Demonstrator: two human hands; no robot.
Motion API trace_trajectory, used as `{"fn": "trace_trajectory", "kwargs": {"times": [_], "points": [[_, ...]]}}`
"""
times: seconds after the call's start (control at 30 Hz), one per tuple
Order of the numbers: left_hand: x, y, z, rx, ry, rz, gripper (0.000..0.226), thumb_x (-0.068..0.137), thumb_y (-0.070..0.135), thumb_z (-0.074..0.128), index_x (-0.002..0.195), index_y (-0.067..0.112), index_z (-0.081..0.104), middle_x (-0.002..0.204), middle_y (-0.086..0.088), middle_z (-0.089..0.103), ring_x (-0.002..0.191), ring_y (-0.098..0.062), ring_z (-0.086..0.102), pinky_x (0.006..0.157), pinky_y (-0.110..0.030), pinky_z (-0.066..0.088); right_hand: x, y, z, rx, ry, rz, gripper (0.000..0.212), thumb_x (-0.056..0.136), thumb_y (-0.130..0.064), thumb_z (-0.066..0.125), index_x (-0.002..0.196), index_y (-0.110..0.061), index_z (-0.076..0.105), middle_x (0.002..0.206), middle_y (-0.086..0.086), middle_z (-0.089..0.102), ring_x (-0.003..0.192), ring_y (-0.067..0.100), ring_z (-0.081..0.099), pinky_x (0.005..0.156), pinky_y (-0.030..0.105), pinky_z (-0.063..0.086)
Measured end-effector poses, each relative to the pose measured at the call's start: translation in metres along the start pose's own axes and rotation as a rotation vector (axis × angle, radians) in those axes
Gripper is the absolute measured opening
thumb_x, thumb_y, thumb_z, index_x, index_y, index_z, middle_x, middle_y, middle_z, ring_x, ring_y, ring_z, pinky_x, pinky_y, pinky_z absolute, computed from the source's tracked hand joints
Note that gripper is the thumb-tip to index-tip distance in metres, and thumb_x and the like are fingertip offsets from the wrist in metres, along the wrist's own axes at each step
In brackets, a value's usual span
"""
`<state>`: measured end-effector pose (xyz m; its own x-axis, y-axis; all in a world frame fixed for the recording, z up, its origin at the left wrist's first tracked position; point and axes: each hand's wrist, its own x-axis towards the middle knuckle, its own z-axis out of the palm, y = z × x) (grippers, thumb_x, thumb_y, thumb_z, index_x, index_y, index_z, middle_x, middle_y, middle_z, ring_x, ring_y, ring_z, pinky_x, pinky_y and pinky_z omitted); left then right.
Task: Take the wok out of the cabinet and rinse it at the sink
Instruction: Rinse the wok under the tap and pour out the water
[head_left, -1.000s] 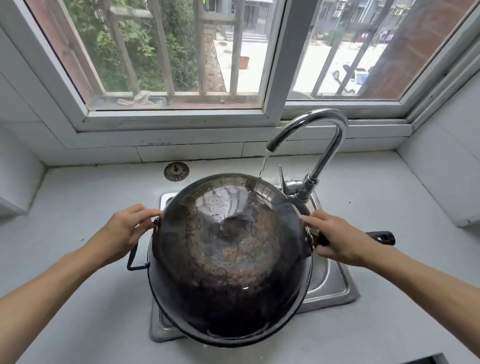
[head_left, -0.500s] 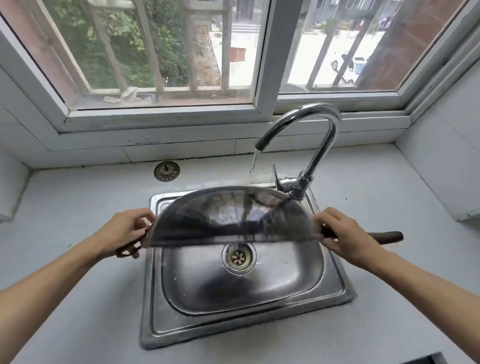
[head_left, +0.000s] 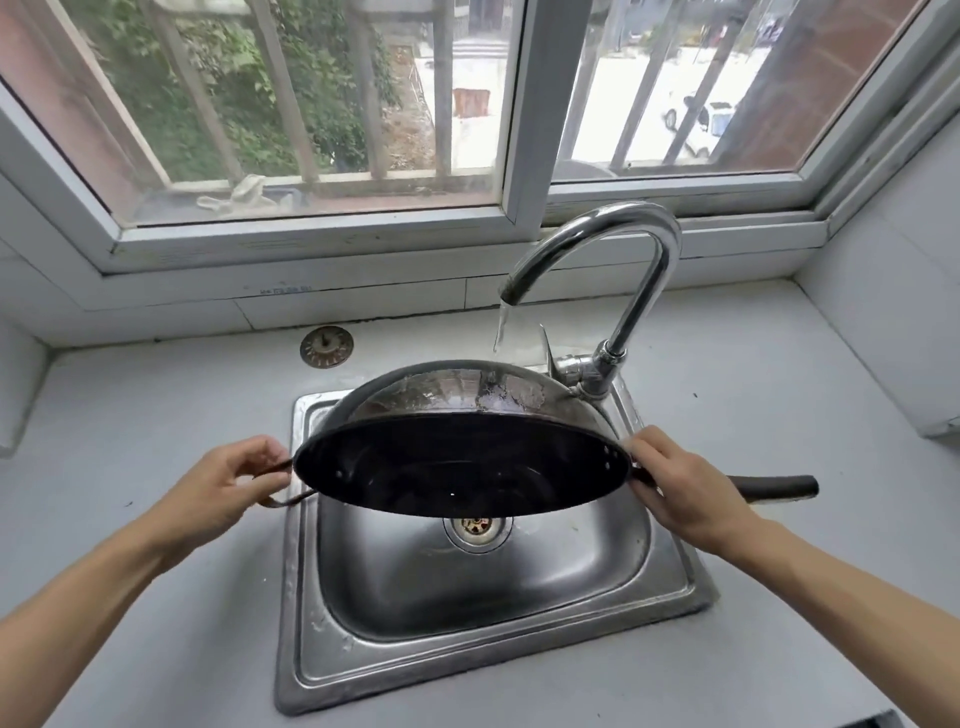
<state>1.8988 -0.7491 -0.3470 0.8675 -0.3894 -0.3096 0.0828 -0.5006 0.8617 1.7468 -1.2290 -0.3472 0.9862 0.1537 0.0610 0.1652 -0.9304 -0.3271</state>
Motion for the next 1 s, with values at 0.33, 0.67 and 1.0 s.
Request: {"fn": "trace_trajectory", "kwargs": {"times": [0.33,0.67,1.0], "points": [[0.0,0.008,0.0,0.491,0.169,0.243,0.031,0.074,-0.006,0.077,0.074,0.022,0.062,0.068,0.0,0.053,0.067,-0.019,0.056,0.058,-0.015,0.046,-0.004,-0.004,0.007,0.021,0.045,-0.025,0.048,0.081,-0.002,0.069,0.118,-0.023,0.046,0.109,-0.004,0.051,0.067,0.027,0.06,0.051,0.04,0.051],[-0.005,0.02,-0.004,0.621,0.123,0.251,0.039,0.069,-0.016,0.066,0.082,0.02,0.062,0.078,0.007,0.05,0.069,-0.009,0.052,0.061,-0.021,0.042,-0.002,0.003,0.002,-0.035,-0.078,-0.018,0.05,0.084,-0.005,0.067,0.122,-0.022,0.04,0.113,-0.004,0.041,0.071,0.026,0.06,0.058,0.039,0.053],[0.003,0.02,-0.002,0.645,0.148,0.271,0.04,0.07,-0.019,0.063,0.083,0.019,0.062,0.082,0.008,0.051,0.075,-0.01,0.054,0.065,-0.012,0.038,0.0,0.006,-0.003,0.022,-0.247,-0.012,0.063,0.087,0.005,0.053,0.128,-0.033,0.026,0.119,-0.013,0.031,0.081,0.019,0.056,0.072,0.033,0.049]]}}
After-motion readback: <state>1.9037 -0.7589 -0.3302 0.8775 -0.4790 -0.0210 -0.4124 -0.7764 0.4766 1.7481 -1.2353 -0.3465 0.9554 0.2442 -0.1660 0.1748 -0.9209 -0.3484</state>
